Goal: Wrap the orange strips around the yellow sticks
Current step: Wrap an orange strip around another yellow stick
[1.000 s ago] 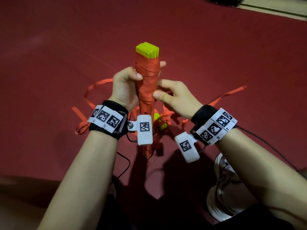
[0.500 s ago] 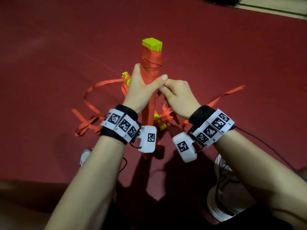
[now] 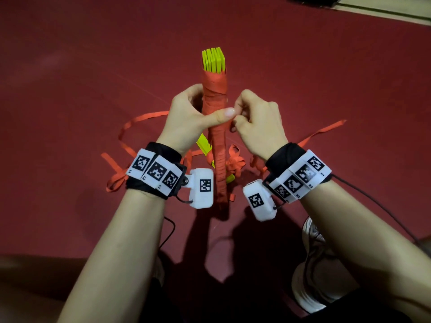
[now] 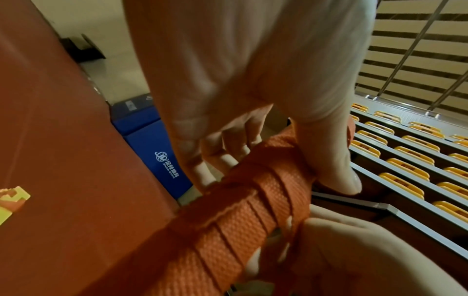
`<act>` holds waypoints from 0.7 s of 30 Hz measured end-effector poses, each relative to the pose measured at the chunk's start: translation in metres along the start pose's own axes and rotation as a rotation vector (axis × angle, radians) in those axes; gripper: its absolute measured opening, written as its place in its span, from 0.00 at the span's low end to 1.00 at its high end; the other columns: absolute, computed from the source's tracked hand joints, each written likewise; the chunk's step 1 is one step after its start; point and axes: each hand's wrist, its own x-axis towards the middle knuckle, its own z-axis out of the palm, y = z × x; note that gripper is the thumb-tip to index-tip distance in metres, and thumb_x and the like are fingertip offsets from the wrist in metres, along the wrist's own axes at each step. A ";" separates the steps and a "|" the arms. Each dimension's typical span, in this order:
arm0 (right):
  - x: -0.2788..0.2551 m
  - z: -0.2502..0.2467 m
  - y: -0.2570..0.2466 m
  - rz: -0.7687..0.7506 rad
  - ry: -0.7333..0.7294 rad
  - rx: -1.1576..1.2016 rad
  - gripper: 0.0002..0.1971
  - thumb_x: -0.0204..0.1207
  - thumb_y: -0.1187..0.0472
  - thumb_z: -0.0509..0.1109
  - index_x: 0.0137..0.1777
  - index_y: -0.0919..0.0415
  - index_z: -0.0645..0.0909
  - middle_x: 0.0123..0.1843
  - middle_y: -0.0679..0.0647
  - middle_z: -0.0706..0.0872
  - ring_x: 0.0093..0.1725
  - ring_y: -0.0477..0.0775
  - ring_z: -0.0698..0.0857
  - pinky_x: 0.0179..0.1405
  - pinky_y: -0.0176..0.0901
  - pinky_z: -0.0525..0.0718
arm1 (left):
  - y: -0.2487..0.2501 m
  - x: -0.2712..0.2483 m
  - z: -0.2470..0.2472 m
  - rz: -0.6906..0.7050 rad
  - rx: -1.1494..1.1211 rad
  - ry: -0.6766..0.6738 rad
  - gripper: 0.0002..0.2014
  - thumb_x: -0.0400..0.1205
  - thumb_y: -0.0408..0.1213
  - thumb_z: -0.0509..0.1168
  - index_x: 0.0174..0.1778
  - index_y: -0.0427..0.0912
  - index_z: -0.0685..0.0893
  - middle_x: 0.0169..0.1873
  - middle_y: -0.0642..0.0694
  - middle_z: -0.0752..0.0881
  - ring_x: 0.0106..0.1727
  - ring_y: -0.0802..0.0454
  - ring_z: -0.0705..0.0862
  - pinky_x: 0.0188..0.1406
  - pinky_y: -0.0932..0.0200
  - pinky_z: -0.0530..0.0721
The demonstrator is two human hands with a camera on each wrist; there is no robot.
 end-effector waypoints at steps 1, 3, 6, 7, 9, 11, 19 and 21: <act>0.000 -0.003 -0.001 0.015 0.014 -0.009 0.06 0.65 0.56 0.58 0.42 0.51 0.73 0.33 0.53 0.87 0.41 0.66 0.84 0.47 0.57 0.83 | 0.000 0.001 -0.002 0.002 0.007 -0.006 0.22 0.69 0.35 0.84 0.56 0.32 0.86 0.52 0.31 0.91 0.49 0.52 0.88 0.57 0.55 0.87; 0.000 -0.007 -0.004 0.013 0.030 -0.073 0.04 0.67 0.57 0.59 0.41 0.51 0.74 0.35 0.54 0.86 0.43 0.68 0.83 0.47 0.56 0.83 | 0.001 0.002 -0.003 0.006 0.028 -0.039 0.20 0.68 0.37 0.85 0.52 0.40 0.87 0.51 0.36 0.92 0.50 0.51 0.90 0.58 0.53 0.88; 0.000 -0.012 -0.005 -0.012 0.040 -0.139 0.05 0.69 0.61 0.61 0.41 0.51 0.77 0.36 0.49 0.81 0.51 0.65 0.81 0.47 0.52 0.77 | 0.001 0.003 -0.002 0.028 0.046 -0.078 0.20 0.65 0.41 0.85 0.50 0.43 0.87 0.49 0.42 0.94 0.52 0.50 0.91 0.59 0.52 0.88; 0.001 -0.014 -0.006 -0.014 0.033 -0.145 0.06 0.69 0.63 0.62 0.40 0.52 0.79 0.34 0.44 0.77 0.53 0.62 0.79 0.50 0.52 0.76 | 0.002 0.002 -0.002 0.029 0.037 -0.080 0.21 0.66 0.39 0.85 0.52 0.41 0.87 0.49 0.43 0.94 0.51 0.50 0.91 0.58 0.53 0.88; 0.005 -0.020 0.002 -0.010 0.024 -0.166 0.09 0.68 0.65 0.61 0.39 0.52 0.81 0.31 0.40 0.70 0.55 0.61 0.77 0.54 0.55 0.76 | 0.002 0.002 -0.004 0.021 0.002 -0.077 0.21 0.69 0.34 0.83 0.55 0.34 0.87 0.48 0.45 0.94 0.51 0.52 0.91 0.56 0.56 0.87; 0.009 -0.024 0.010 0.015 0.000 -0.195 0.12 0.67 0.64 0.60 0.41 0.53 0.84 0.31 0.40 0.69 0.56 0.62 0.76 0.55 0.56 0.77 | 0.003 0.002 -0.008 0.014 -0.038 -0.084 0.20 0.71 0.32 0.80 0.57 0.31 0.86 0.48 0.46 0.94 0.52 0.52 0.91 0.54 0.59 0.86; 0.009 -0.010 0.017 0.062 -0.200 -0.177 0.10 0.58 0.67 0.61 0.32 0.56 0.83 0.37 0.58 0.87 0.43 0.66 0.82 0.50 0.49 0.77 | -0.007 0.000 -0.008 -0.035 -0.138 -0.163 0.22 0.71 0.40 0.78 0.59 0.39 0.84 0.55 0.39 0.93 0.59 0.43 0.89 0.57 0.48 0.87; 0.007 -0.008 0.016 0.090 -0.200 -0.155 0.09 0.57 0.65 0.61 0.31 0.57 0.83 0.35 0.58 0.86 0.40 0.63 0.81 0.44 0.48 0.78 | -0.010 0.000 -0.009 -0.033 -0.167 -0.157 0.20 0.73 0.39 0.77 0.60 0.40 0.85 0.56 0.38 0.92 0.59 0.43 0.89 0.56 0.49 0.87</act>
